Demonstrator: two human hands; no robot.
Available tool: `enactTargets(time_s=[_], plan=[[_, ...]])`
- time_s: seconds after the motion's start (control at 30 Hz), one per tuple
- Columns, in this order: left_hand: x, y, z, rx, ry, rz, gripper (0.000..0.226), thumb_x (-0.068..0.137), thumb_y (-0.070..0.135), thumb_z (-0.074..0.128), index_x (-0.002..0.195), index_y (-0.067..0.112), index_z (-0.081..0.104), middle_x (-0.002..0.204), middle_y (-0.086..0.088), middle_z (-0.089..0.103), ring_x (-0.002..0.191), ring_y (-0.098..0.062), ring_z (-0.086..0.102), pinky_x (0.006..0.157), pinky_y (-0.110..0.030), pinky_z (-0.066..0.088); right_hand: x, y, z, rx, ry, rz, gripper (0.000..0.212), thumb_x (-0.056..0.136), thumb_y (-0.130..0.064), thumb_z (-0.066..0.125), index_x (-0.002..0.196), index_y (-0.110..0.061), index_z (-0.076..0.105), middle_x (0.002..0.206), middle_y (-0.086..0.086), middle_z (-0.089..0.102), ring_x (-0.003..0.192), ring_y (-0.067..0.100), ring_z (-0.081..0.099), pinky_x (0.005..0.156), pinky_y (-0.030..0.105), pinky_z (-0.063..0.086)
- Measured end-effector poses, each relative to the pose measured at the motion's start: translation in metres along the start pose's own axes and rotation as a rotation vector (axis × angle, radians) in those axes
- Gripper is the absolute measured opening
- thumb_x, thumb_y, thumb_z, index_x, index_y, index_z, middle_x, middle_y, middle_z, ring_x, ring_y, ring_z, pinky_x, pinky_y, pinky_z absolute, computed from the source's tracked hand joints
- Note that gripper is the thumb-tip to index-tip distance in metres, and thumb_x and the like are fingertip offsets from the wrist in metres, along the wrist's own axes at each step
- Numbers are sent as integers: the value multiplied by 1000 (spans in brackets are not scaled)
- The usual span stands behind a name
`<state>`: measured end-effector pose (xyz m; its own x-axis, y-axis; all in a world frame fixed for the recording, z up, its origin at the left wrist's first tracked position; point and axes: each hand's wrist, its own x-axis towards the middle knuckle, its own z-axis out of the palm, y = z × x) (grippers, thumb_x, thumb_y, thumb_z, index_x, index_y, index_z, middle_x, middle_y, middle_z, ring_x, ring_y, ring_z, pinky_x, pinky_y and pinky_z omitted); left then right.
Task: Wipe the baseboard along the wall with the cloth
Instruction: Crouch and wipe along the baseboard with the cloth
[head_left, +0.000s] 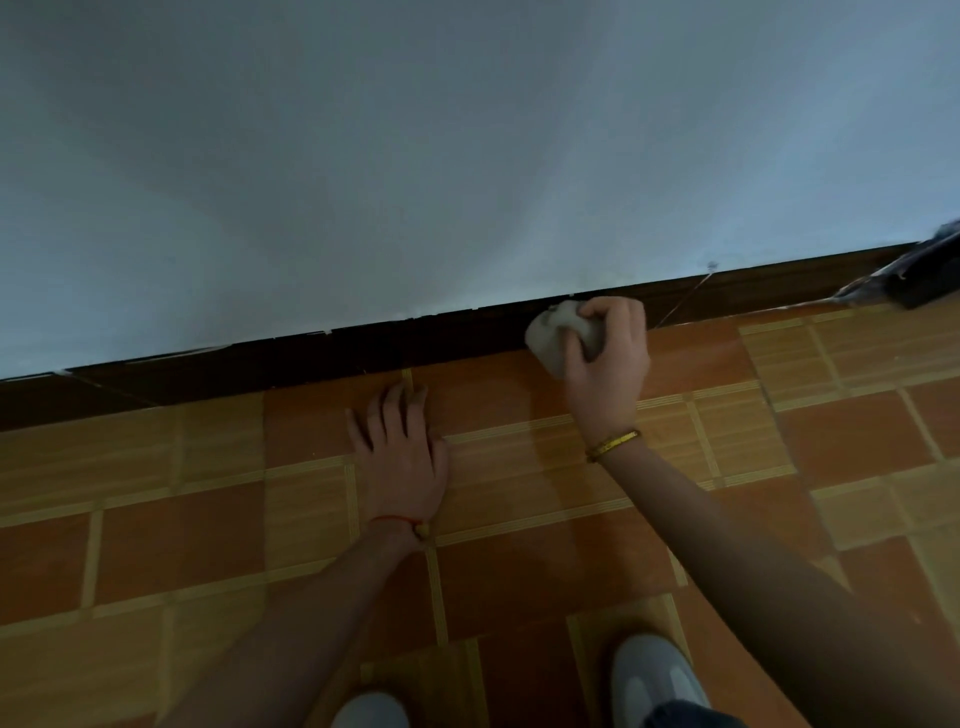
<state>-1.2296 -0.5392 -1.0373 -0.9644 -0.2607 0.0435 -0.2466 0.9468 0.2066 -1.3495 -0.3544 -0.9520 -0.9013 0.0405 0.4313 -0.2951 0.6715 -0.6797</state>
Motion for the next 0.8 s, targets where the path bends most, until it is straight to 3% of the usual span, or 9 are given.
enactTargets(time_s=[0.2,0.4,0.53,0.63,0.8], plan=[[0,4,2,-5,42,-14,53,93,30,36,140,10,50,141,-18,50,134,-40,43,114,-65,26,29,55,-42,-71,222,175,19,82,0,61,100,-2,55,107,13,55,98,13,52,85,11,42],[0,7,2,29,44,-26,54,94,30,34,141,9,49,142,-19,50,133,-40,43,115,-63,26,5,20,-9,30,18,47,25,75,6,63,97,-4,56,101,10,54,94,21,52,81,26,43],[0,11,-2,34,28,-37,54,94,30,34,142,10,48,142,-19,50,132,-40,45,113,-62,30,-7,5,9,63,-117,-17,26,76,6,66,98,-5,58,102,7,54,94,19,50,78,19,40],[-2,14,-5,18,9,-58,54,94,31,33,142,9,49,141,-19,51,131,-39,44,111,-62,33,0,16,-3,87,-63,-12,24,78,6,65,97,-4,57,102,8,54,95,21,52,79,21,42],[-8,26,-12,-15,-27,-61,54,91,30,33,138,10,51,139,-18,51,127,-39,45,108,-64,34,22,47,-36,84,141,111,20,80,3,62,98,-4,56,103,8,54,96,21,54,81,34,49]])
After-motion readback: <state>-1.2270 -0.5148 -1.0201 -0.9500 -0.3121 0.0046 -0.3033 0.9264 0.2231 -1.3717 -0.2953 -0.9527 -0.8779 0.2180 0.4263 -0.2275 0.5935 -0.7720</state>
